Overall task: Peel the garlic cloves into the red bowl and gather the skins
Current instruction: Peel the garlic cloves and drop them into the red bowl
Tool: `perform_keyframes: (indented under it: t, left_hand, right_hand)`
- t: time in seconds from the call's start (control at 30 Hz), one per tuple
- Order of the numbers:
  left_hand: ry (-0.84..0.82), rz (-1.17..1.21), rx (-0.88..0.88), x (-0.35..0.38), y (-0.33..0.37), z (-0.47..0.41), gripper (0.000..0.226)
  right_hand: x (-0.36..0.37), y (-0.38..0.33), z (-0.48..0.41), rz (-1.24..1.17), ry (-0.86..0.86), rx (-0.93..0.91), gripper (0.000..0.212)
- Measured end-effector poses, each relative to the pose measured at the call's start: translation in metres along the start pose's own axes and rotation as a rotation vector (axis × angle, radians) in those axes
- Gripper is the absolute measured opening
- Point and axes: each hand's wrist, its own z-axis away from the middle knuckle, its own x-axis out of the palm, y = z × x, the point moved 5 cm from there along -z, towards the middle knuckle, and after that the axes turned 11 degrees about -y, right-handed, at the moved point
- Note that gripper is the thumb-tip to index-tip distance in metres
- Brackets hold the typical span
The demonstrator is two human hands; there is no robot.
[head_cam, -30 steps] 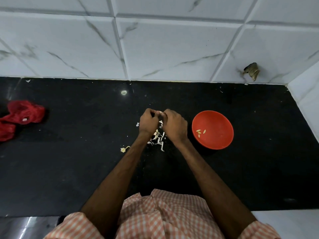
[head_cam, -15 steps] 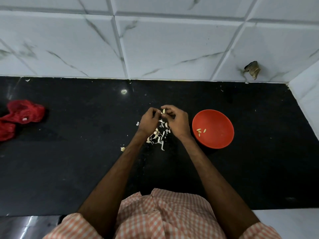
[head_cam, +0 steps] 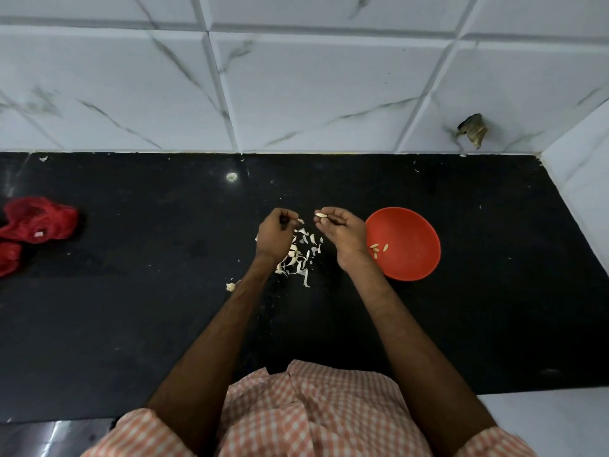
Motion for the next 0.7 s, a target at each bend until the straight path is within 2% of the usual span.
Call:
perform_keyframes:
  t: [0.1,0.17,0.23,0.37,0.5,0.63,0.7]
  left_hand:
    - [-0.052,-0.032,0.013,0.012,0.0,-0.001,0.017]
    - [-0.101,-0.039,0.023,0.026,0.005,-0.002,0.016]
    - [-0.136,-0.047,0.044,0.041,0.013,-0.002,0.013]
    - [-0.285,-0.012,0.035,0.075,0.029,0.0,0.018]
    - [-0.392,0.079,0.012,0.103,0.033,0.004,0.028]
    - [-0.316,0.11,-0.01,0.088,0.03,0.006,0.025]
    - [-0.21,0.108,0.012,0.064,0.024,0.004,0.019]
  right_hand:
    - [-0.012,0.0,0.004,-0.305,-0.002,0.109,0.018]
    - [-0.028,-0.004,0.007,-0.399,0.016,0.122,0.014]
    - [-0.049,-0.011,0.011,-0.422,0.063,0.104,0.019]
    - [-0.092,-0.02,0.026,-0.322,0.243,0.094,0.035]
    - [-0.116,-0.012,0.036,-0.157,0.36,0.139,0.039]
    - [-0.12,0.001,0.035,0.055,0.384,0.196,0.026]
    - [-0.111,-0.005,0.039,0.231,0.409,0.106,0.021]
